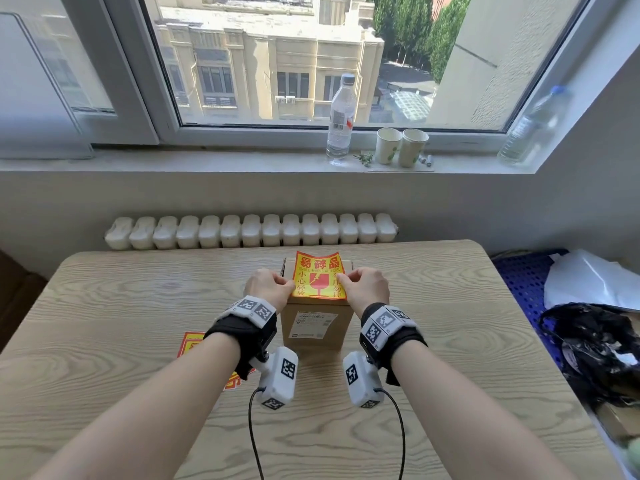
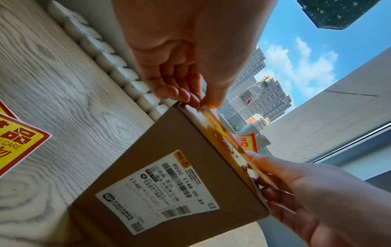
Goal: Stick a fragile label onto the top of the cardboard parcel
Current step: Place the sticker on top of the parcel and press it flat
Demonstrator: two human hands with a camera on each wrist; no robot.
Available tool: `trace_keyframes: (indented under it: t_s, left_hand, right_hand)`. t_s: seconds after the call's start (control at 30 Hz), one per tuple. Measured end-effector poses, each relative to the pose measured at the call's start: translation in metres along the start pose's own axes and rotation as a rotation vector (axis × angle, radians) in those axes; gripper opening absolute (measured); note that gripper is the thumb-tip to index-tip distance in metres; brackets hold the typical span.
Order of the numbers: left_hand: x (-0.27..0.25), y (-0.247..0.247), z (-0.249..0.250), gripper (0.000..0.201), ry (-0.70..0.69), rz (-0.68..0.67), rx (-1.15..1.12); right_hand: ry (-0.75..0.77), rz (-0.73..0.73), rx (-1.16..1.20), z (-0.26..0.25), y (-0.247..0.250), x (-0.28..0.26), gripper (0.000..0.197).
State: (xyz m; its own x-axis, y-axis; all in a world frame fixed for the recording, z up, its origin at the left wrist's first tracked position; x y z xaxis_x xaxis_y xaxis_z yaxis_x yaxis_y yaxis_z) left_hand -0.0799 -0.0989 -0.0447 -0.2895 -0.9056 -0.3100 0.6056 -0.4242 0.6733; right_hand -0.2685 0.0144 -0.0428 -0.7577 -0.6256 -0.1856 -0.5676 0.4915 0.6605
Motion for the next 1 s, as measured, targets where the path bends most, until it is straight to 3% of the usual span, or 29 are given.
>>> trace_keyframes:
  t_s: [0.63, 0.83, 0.93, 1.0]
  left_hand:
    - [0.005, -0.004, 0.005, 0.020, 0.021, -0.011, 0.076]
    - [0.012, -0.001, 0.005, 0.018, 0.021, 0.008, 0.117]
    - [0.013, 0.006, 0.008, 0.026, -0.019, 0.049, 0.089]
    - [0.010, 0.011, 0.025, 0.030, -0.168, 0.113, 0.134]
  right_hand:
    - [-0.050, -0.005, -0.110, 0.000, 0.000, 0.003, 0.024]
    - [-0.040, 0.049, -0.168, 0.006, 0.006, 0.003, 0.035]
    - [0.076, 0.151, -0.196, -0.004, 0.013, 0.000, 0.032]
    - [0.252, 0.241, -0.235, -0.022, 0.015, -0.005, 0.027]
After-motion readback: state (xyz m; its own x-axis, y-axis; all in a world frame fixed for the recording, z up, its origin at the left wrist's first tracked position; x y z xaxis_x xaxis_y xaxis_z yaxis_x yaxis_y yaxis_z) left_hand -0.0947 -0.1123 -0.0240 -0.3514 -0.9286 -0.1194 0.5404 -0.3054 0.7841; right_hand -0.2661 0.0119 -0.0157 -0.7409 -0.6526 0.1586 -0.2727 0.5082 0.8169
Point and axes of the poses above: each hand's wrist, its own x-axis towards the middle knuckle, its own y-axis out of the back of the hand, z = x × y, the point moved 10 cm from there along x, towards the middle knuckle
